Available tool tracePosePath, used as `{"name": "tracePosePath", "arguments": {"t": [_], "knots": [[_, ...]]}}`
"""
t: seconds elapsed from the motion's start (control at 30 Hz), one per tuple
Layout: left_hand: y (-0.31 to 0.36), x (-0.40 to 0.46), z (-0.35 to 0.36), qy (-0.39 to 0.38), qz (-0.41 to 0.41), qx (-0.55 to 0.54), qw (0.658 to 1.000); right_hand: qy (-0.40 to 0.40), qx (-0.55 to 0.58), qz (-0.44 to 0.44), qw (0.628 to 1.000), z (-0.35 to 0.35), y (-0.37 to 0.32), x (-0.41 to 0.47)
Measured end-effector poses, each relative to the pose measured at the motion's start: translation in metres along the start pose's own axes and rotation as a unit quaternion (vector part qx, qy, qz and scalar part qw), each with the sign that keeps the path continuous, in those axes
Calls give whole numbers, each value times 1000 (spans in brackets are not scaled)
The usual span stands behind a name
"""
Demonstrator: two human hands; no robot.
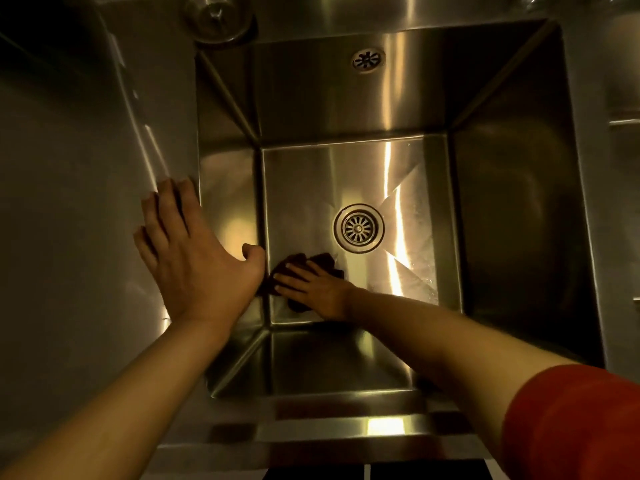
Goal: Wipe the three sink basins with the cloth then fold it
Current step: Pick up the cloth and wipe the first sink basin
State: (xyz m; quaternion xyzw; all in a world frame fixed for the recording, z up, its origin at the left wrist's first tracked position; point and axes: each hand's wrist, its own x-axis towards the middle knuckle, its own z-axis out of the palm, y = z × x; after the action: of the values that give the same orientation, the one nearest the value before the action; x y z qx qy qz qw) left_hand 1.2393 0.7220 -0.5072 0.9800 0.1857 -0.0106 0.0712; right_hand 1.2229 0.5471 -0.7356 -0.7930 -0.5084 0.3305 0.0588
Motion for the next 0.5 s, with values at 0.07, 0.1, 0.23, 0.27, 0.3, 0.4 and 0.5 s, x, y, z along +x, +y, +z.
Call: {"name": "tracePosePath", "arguments": {"t": [0.07, 0.1, 0.23, 0.27, 0.3, 0.4, 0.5], "knots": [[1, 0, 1, 5, 1, 3, 1000, 1, -5, -11, 1000, -1, 5, -7], [0, -1, 1, 7, 0, 4, 1000, 1, -4, -13, 1000, -1, 10, -16], [0, 0, 0, 4, -1, -9, 1000, -17, 0, 30, 999, 12, 38, -78], [-1, 0, 0, 2, -1, -10, 1000, -35, -3, 47, 998, 16, 46, -99], [-1, 0, -1, 2, 0, -12, 1000, -56, -10, 66, 996, 18, 55, -119], [-1, 0, -1, -1, 1, -19, 1000, -113, -22, 127, 985, 14, 83, -171], [-2, 1, 1, 2, -2, -23, 1000, -132, -7, 204, 970, 4, 99, -194]]}}
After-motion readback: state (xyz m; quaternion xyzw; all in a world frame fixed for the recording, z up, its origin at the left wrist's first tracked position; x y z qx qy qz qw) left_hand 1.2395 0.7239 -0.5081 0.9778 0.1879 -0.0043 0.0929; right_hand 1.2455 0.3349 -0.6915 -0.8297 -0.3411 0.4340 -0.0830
